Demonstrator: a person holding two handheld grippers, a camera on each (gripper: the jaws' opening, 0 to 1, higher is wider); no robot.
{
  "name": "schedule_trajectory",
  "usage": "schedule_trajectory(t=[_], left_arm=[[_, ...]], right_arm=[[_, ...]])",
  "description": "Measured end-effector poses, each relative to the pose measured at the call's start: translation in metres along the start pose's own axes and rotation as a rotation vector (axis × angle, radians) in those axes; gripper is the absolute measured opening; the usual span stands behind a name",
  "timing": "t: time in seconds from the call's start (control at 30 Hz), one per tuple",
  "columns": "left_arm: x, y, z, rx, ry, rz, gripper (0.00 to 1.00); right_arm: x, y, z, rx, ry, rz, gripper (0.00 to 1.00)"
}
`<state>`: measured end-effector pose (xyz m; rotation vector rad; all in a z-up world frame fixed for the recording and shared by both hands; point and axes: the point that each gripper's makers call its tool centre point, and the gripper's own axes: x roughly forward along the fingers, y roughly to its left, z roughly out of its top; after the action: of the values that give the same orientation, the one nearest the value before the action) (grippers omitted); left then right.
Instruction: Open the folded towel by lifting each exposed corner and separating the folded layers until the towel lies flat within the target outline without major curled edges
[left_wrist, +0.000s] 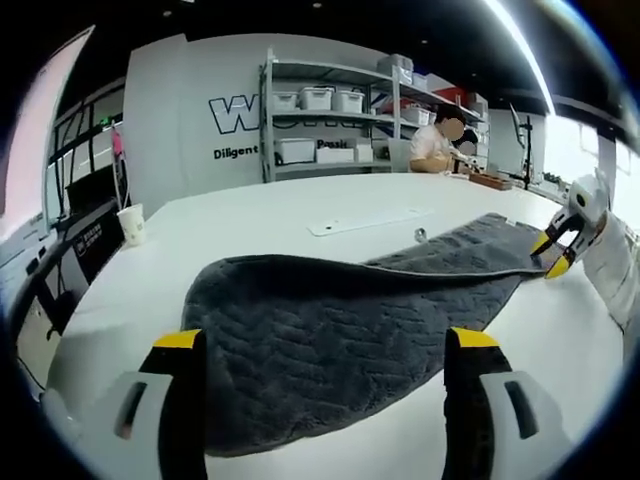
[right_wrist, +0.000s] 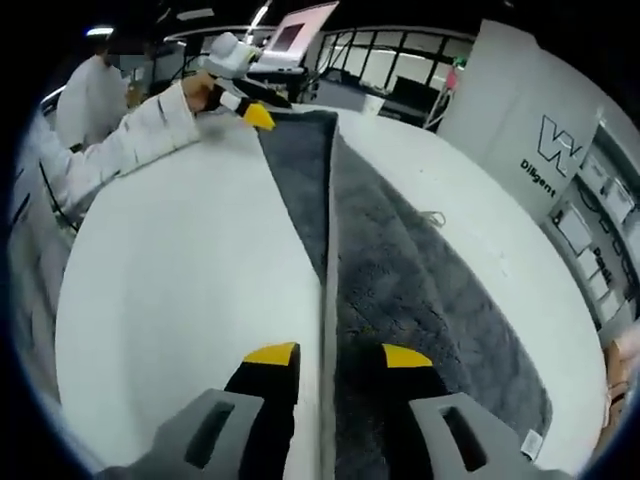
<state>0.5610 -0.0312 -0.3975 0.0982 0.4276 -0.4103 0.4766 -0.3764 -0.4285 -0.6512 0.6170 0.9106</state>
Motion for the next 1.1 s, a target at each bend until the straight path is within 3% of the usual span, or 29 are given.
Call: schedule_trajectory(t=[0.27,0.4,0.53,0.6,0.73,1.1], left_arm=[[0.004,-0.008,0.000,-0.008,0.002,-0.013,0.97],[0.010,-0.020,0.002,0.006,0.003,-0.037,0.96],[0.014,-0.034,0.005,0.020,-0.004,-0.073,0.98],[0.015,-0.041,0.008,0.017,-0.016,-0.093,0.98],[0.019,-0.050,0.013,0.012,-0.037,-0.100,0.96],[0.038,-0.081,0.010,-0.009,-0.049,-0.156,0.88]], right_arm=[[-0.003,-0.006,0.002,0.012,-0.025,-0.040,0.58],[-0.004,-0.008,0.007,0.030,-0.063,-0.053,0.73],[0.001,-0.013,0.004,0.057,-0.049,-0.072,0.88],[0.003,-0.013,-0.002,0.072,-0.008,-0.080,0.90],[0.004,-0.018,0.005,0.127,-0.045,-0.105,0.99],[0.002,-0.023,0.011,0.127,-0.079,-0.143,0.99]])
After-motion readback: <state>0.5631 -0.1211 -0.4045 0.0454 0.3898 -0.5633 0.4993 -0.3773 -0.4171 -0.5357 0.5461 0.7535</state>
